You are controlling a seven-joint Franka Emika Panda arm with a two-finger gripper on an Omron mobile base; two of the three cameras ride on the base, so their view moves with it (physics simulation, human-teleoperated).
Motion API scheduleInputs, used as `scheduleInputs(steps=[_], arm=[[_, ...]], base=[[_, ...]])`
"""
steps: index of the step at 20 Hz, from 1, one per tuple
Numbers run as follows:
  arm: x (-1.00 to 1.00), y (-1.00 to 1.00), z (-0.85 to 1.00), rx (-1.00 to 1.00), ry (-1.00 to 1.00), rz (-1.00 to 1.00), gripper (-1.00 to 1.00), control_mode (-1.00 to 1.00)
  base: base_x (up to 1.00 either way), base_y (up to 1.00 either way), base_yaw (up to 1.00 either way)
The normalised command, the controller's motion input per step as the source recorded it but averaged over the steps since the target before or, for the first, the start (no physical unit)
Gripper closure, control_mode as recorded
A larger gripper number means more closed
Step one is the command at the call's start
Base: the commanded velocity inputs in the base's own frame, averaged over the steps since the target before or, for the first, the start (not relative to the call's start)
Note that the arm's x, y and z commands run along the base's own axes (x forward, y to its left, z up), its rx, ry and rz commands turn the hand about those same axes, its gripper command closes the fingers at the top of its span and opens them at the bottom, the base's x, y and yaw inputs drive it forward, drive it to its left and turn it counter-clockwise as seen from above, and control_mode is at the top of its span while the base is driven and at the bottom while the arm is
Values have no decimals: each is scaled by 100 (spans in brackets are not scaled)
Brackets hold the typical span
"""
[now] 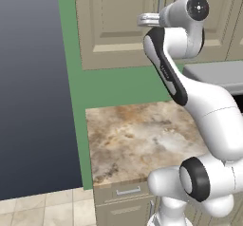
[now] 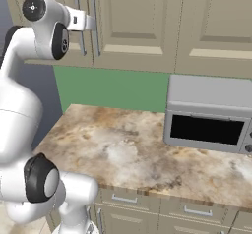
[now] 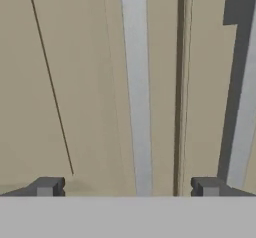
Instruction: The dining table condiment station is running low on condiment bottle. Refill the condiment station by opening the cabinet and taking the condiment bottle from the cabinet and placing it on the dining table.
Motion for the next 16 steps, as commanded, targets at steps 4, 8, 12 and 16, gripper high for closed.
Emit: scheduleInputs(steps=[4,8,12,16], arm=[[36,0,-4,1,8,0,-100,-100],[35,0,5,0,3,0,-100,-100],[44,0,10,0,1,0,100,-100],[31,0,1,0,1,0,100,-100]], base=[[0,0,0],[0,0,0],[0,0,0],[0,0,0]])
